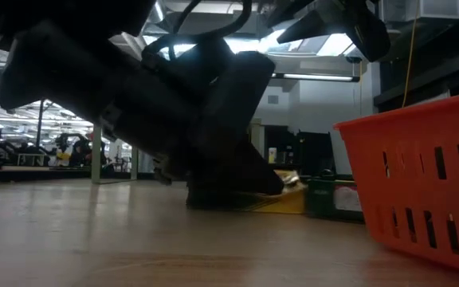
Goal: Pick & Place Office Desk Supplies
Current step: Put the box of crayons into the yellow bin
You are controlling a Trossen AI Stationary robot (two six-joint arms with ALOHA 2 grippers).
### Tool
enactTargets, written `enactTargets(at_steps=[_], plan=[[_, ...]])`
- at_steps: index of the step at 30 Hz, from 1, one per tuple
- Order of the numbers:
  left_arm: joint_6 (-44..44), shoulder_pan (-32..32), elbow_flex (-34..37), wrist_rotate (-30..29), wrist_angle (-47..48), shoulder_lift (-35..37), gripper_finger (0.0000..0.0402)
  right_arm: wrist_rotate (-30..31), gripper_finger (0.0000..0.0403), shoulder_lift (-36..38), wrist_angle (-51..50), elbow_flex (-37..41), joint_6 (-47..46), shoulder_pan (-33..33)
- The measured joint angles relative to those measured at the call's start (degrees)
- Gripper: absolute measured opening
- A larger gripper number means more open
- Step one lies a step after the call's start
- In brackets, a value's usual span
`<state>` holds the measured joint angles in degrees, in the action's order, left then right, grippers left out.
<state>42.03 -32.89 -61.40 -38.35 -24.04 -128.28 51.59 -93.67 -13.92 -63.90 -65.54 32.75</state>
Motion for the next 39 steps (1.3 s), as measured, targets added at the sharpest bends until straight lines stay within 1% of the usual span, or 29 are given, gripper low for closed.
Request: enactTargets(at_steps=[3,7,12,22,24,27,30,32,34,39], plan=[[3.07,-0.57,-0.07,2.24,-4.79,-3.86,0.0001,0.00,0.0107,0.00,0.07,0.00,0.00,0.00],[-0.33,-1.19,-0.16,2.43,-10.47,-7.64,0.0002,0.00,0.0107,0.00,0.18,0.00,0.00,0.00],[-0.13,-1.22,-0.19,1.08,-9.98,-8.27,0.0002,0.00,0.0107,0.00,0.20,0.00,0.15,-0.02],[-0.27,-1.04,-0.19,0.52,-9.46,-8.27,0.0002,-0.19,0.0107,-0.02,0.22,0.00,0.17,-0.02],[-0.25,-0.83,-0.19,0.44,-9.46,-8.27,0.0001,-2.48,0.0107,-0.01,0.22,0.00,1.56,-0.02],[-0.26,-0.76,-0.19,0.49,-9.46,-8.27,0.0002,-10.42,0.0107,-0.02,0.07,0.00,5.23,-0.06],[-0.30,-0.72,-0.19,0.53,-9.51,-8.27,0.0001,-15.09,0.0109,-0.02,-1.45,0.00,7.37,0.00],[-0.48,-0.72,-0.19,0.49,-9.78,-8.29,0.0002,-16.47,0.0115,-0.02,-2.35,0.00,8.87,0.10],[-0.63,-0.72,-0.19,0.47,-9.89,-8.33,0.0002,-16.56,0.0128,-0.02,-2.69,0.00,10.82,0.20],[-0.75,-0.72,-0.19,0.51,-10.02,-8.38,0.0001,-19.16,0.0182,-0.94,-3.23,-0.09,12.72,0.26]])
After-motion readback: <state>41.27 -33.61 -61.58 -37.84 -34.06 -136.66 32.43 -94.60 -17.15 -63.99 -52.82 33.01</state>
